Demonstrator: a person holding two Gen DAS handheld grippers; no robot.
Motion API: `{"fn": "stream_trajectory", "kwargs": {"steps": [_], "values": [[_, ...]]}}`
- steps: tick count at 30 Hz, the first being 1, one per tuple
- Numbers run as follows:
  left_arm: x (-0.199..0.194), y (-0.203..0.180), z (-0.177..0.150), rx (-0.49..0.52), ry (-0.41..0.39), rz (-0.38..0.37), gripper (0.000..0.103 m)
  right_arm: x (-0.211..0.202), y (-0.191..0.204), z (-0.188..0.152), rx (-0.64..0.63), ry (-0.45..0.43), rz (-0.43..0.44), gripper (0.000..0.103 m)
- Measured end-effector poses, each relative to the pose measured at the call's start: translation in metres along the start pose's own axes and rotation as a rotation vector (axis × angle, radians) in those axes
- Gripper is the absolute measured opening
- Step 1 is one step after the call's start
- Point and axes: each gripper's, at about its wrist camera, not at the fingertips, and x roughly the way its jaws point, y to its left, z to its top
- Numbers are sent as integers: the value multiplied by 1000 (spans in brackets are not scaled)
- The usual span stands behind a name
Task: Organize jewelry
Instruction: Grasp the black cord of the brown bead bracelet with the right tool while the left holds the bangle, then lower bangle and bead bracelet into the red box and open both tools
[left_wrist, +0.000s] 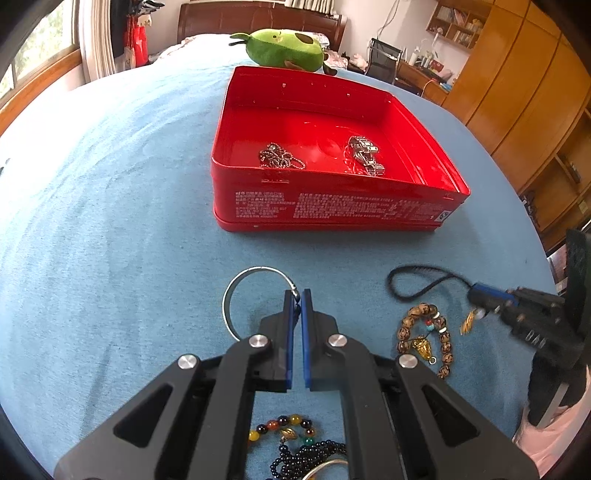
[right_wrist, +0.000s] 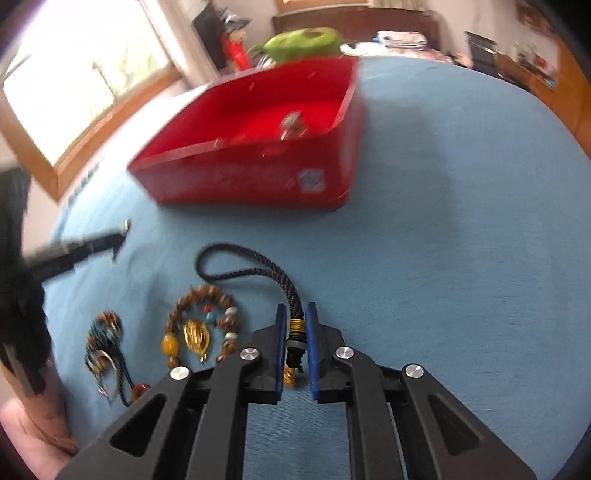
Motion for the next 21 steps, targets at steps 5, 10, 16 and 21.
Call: {"fn": "stream_trajectory", "kwargs": {"steps": [5,10,16,21], "values": [[-3,-1,0,0,-4,-8,2,-12,-21,3,77,-25,44,10],[-15,-5,-1,5,-24,-24,2,-25,-19,4,84,-48,88,10],[-44,-13,3,26,-78,-51,2,-45,4,12,54,-105,132,10],[-66,-17,14,35,-110,-60,2,-67,15,26,37,-140,150,10]]}}
